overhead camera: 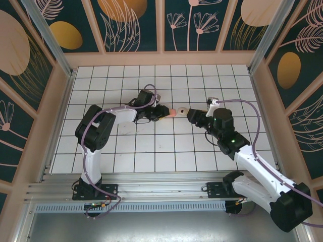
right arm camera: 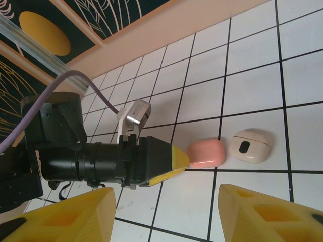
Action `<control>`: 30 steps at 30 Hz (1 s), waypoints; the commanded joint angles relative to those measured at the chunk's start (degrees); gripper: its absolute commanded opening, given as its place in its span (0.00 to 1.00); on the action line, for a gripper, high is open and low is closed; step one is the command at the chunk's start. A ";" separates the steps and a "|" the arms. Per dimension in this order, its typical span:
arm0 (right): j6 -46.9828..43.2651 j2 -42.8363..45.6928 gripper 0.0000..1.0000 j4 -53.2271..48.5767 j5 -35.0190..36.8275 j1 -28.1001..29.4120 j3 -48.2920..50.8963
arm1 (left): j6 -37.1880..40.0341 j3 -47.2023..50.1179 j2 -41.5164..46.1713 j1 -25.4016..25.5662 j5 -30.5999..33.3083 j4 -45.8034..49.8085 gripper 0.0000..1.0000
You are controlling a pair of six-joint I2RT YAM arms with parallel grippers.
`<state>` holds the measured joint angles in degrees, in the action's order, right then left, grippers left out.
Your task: Insert the wireless bluetooth earbuds into the charging case
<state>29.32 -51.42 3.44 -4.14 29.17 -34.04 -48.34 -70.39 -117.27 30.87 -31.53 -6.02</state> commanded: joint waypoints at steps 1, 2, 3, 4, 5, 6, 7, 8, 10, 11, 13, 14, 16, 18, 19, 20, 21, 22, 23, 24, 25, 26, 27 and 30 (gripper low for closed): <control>0.21 0.52 0.56 0.11 0.21 -0.59 0.63 | 0.92 -2.82 -1.33 0.06 2.24 3.97 0.39; 0.21 0.47 0.56 -0.05 0.27 -0.58 0.64 | 1.48 -3.52 -1.38 0.05 2.87 5.16 0.39; 0.13 0.62 0.56 -0.23 0.44 -0.64 0.63 | 2.00 -3.98 -1.21 -0.02 3.17 6.08 0.40; 0.04 0.68 0.56 -0.22 0.66 -0.61 0.64 | 2.44 -4.24 -0.88 0.01 3.77 6.72 0.41; -0.05 0.78 0.56 -0.03 0.88 -0.75 0.81 | 3.17 -4.32 -0.24 -0.02 4.60 7.51 0.42; -0.08 0.84 0.56 0.23 1.16 -0.84 1.10 | 3.98 -4.29 0.58 -0.14 5.84 8.41 0.44; -0.14 0.86 0.56 0.53 1.39 -0.87 1.33 | 4.75 -4.29 1.41 -0.28 6.96 9.21 0.45; -0.22 0.79 0.57 0.93 1.58 -1.07 1.72 | 5.57 -4.08 2.49 -0.60 8.33 10.23 0.47; -0.27 0.56 0.59 2.28 2.24 -1.43 2.84 | 6.95 -2.96 5.32 -1.79 10.48 11.29 0.51; -0.18 0.39 0.62 3.20 2.74 -1.70 3.56 | 7.48 -1.88 7.30 -2.73 11.66 11.41 0.52; 0.87 -0.32 0.98 4.98 4.31 -2.37 4.83 | 8.07 0.96 11.82 -5.19 13.95 10.88 0.53; 1.92 -0.89 0.99 5.53 4.72 -2.97 5.10 | 8.25 2.88 15.20 -6.79 15.32 10.17 0.55; 2.59 -2.26 0.99 6.32 4.70 -4.40 5.39 | 8.87 6.84 22.81 -9.59 19.62 8.48 0.59; 0.27 -3.35 0.99 8.05 5.75 -5.26 5.39 | 10.62 9.95 30.04 -11.97 24.93 7.10 0.70; -1.15 -3.66 0.99 9.09 8.21 -5.72 5.46 | 12.07 11.15 33.29 -12.93 28.47 6.80 0.97; -2.89 -3.89 0.99 10.51 10.80 -6.06 5.63 | 14.09 12.17 36.72 -13.66 32.27 6.65 0.99; -4.46 -3.99 0.99 11.82 12.96 -6.61 5.87 | 15.68 12.90 39.33 -14.09 36.04 6.53 0.99; -6.07 -4.39 0.99 13.62 15.20 -7.40 6.23 | 17.25 14.15 41.92 -14.67 40.48 6.03 0.99; -7.74 -4.85 0.99 15.42 16.38 -8.66 6.71 | 18.21 16.37 44.68 -15.24 44.89 4.83 0.99; -9.10 -5.47 0.99 16.80 16.76 -9.99 7.01 | 18.27 18.49 46.83 -15.87 47.79 3.03 0.99; -10.28 -6.44 0.99 18.19 16.44 -11.87 7.35 | 18.15 21.29 49.28 -16.74 50.64 -0.02 0.99; -11.30 -7.63 0.99 19.12 15.60 -14.09 7.41 | 18.75 24.28 51.35 -17.46 52.60 -3.61 0.99; -11.97 -8.83 0.99 19.82 15.29 -15.81 7.57 | 19.77 26.83 52.73 -17.80 54.68 -6.31 0.99; -14.46 -12.70 0.99 22.77 14.78 -20.45 8.56 | 22.94 33.36 54.90 -18.22 61.58 -13.89 0.99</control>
<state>19.42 -62.04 20.29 8.19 11.29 -26.96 -30.26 -41.74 -62.35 13.02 19.09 -12.05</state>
